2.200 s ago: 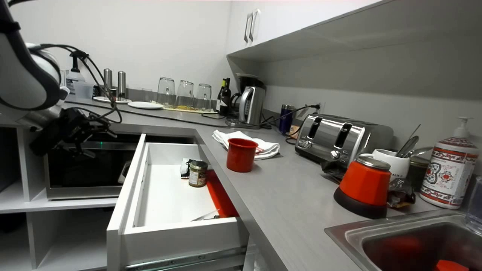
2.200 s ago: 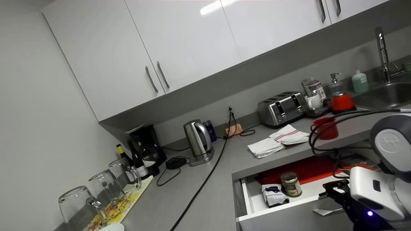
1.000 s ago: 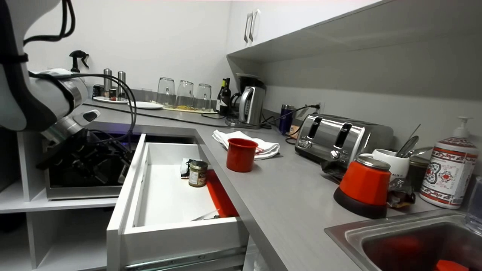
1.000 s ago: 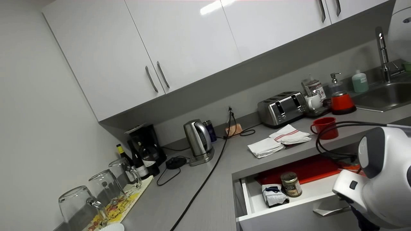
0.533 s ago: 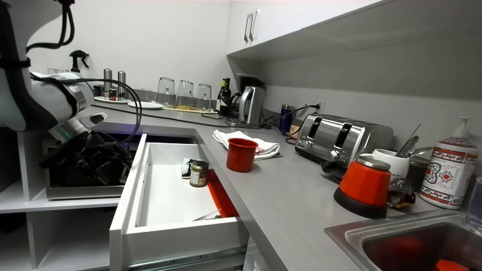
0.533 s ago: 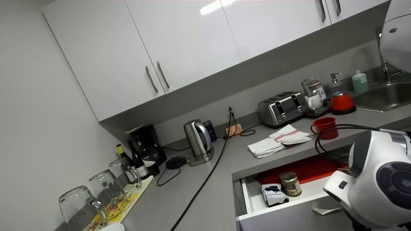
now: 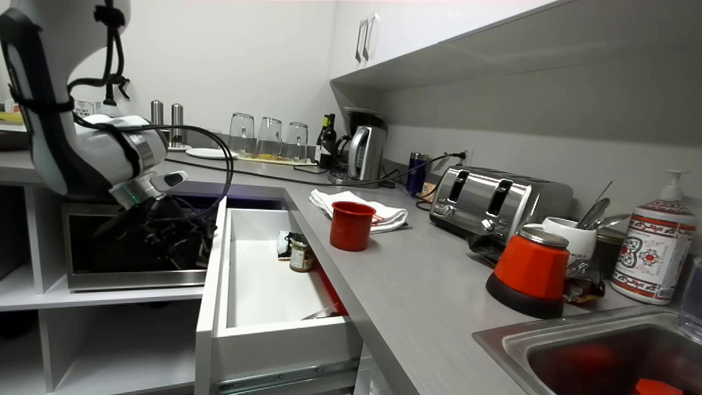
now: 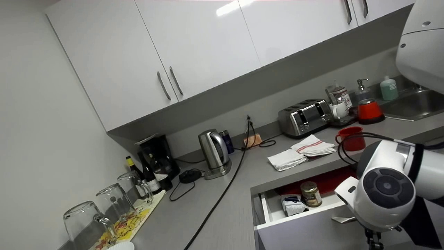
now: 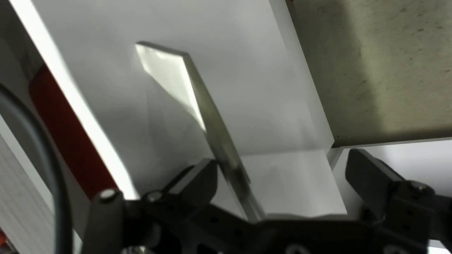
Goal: Open the topmost drawer, take out the towel and place it on the counter then close the drawer
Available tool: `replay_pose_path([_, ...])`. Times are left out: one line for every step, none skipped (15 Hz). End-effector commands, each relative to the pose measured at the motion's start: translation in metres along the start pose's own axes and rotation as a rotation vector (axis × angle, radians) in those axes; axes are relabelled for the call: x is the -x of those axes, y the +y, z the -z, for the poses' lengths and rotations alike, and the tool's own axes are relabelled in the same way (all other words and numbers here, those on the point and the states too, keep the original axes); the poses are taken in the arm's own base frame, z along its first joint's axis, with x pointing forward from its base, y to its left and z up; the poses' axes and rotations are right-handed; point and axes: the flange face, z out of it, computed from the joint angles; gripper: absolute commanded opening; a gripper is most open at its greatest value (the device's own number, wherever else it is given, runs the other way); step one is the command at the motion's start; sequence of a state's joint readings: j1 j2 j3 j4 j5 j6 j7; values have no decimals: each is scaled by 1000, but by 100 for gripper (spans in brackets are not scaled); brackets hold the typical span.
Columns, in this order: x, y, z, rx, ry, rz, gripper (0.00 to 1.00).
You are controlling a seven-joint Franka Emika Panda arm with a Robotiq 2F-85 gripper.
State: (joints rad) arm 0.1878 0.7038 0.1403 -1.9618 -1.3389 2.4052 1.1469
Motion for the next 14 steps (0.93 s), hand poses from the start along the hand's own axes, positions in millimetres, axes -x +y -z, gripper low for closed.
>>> replay_pose_path([-26, 35, -23, 59, -30, -88, 100])
replay_pose_path([-33, 45, -27, 73, -32, -117, 100])
replay_pose_path([-39, 54, -29, 93, -32, -144, 100])
replay_pose_path([-44, 62, -33, 111, -34, -165, 100])
replay_pose_path([-48, 69, -37, 132, -33, -181, 100])
replay_pose_path([-52, 76, -41, 155, -33, -191, 100])
replay_pose_path([-55, 82, -46, 178, -35, -202, 100])
replay_pose_path([-59, 87, -50, 201, -36, -213, 100])
replay_pose_path([-62, 91, -54, 223, -38, -224, 100])
replay_pose_path([-63, 93, -57, 235, -41, -230, 100])
replay_pose_path([-65, 94, -59, 248, -42, -236, 100])
replay_pose_path([-67, 94, -58, 263, -33, -244, 100])
replay_pose_path([-68, 94, -58, 281, -23, -257, 100])
replay_pose_path([-70, 93, -58, 302, -9, -277, 100])
